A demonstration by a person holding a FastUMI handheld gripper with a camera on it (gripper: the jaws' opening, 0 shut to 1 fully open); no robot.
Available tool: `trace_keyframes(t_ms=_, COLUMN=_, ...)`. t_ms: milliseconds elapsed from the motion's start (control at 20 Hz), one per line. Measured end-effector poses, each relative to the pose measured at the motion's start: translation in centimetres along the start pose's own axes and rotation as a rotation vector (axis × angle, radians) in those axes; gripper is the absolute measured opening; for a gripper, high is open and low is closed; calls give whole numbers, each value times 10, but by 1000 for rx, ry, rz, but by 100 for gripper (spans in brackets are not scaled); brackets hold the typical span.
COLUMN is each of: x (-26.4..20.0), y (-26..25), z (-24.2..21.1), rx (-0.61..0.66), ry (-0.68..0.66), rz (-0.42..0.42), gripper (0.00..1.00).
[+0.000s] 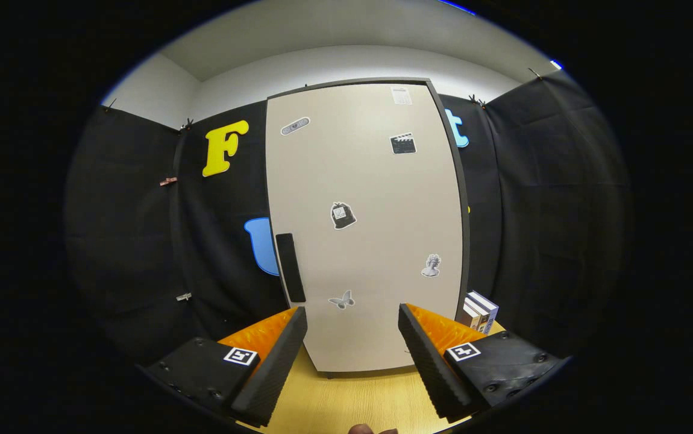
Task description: Open the shoe cabinet door, grab the shoes and put them into the shoe cabinet, then close the shoe cabinet door.
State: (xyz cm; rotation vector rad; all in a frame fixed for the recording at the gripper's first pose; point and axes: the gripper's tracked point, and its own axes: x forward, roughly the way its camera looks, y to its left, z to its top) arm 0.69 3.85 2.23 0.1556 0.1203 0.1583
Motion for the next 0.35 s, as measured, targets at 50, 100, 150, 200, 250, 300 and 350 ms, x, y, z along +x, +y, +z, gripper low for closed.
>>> trace_keyframes(t_ms=50, x=0, y=-1, z=0, rx=-1, ry=-1, rz=-1, gripper=98)
trace_keyframes(t_ms=100, x=-1, y=-1, z=0, rx=-2, ry=-1, rz=-2, gripper=98)
trace_keyframes(t_ms=150, x=0, y=-2, z=0, rx=-1, ry=-1, rz=-3, gripper=98)
trace_keyframes(t_ms=200, x=0, y=-2, z=0, rx=2, ry=-2, rz=-3, gripper=98)
trace_keyframes(t_ms=250, x=0, y=-3, z=0, rx=5, ry=-1, rz=-5, gripper=98)
trace_keyframes(t_ms=300, x=0, y=-4, z=0, rx=6, ry=0, rz=-5, gripper=98)
trace_keyframes(t_ms=350, x=0, y=-4, z=0, rx=7, ry=0, rz=-5, gripper=98)
